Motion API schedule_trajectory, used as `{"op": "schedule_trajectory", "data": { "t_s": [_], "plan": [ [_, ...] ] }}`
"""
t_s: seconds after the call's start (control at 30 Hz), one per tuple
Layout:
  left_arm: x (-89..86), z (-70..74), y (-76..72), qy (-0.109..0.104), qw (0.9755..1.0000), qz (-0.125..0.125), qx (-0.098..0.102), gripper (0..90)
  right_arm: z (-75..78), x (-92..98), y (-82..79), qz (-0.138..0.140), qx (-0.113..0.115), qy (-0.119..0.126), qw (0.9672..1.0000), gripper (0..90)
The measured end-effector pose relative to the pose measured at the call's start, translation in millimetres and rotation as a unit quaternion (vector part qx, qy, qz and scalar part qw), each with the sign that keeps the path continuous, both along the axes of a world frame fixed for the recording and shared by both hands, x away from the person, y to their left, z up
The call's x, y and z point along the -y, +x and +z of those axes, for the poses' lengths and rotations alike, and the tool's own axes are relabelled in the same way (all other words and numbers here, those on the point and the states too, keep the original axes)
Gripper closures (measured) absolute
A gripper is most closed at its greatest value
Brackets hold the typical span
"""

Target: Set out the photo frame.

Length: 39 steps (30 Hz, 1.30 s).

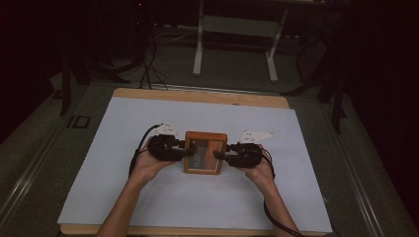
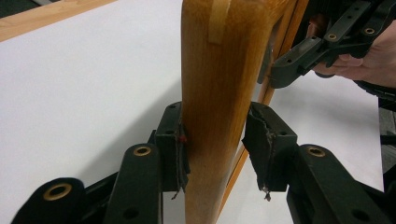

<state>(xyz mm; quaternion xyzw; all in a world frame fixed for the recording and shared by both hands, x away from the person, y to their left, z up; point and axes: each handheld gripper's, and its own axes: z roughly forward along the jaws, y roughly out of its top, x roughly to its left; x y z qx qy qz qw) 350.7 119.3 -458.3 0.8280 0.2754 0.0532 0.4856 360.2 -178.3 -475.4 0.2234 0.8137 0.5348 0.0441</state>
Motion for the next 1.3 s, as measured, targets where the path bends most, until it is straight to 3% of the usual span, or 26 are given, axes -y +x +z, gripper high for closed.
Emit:
{"op": "schedule_trajectory", "data": {
  "t_s": [0.6, 1.13, 1.3],
  "plan": [
    [2.6, -6.3, 3.4, 0.006, 0.9999, 0.002, -0.008, 60.2, -4.6, 1.1, 3.6, -0.002, -0.004, -0.003, 1.0000, 60.7],
    [0.5, -10.2, 13.7, -0.005, 0.9996, 0.004, -0.028, 59.1, -7.3, -0.3, 8.6, -0.009, -0.010, -0.001, 0.9999, 61.0],
    [3.5, -8.3, 18.8, 0.010, 0.9994, 0.008, -0.031, 58.0, -6.9, -0.6, 12.2, -0.012, -0.013, -0.010, 0.9998, 60.6]
  ]
}}
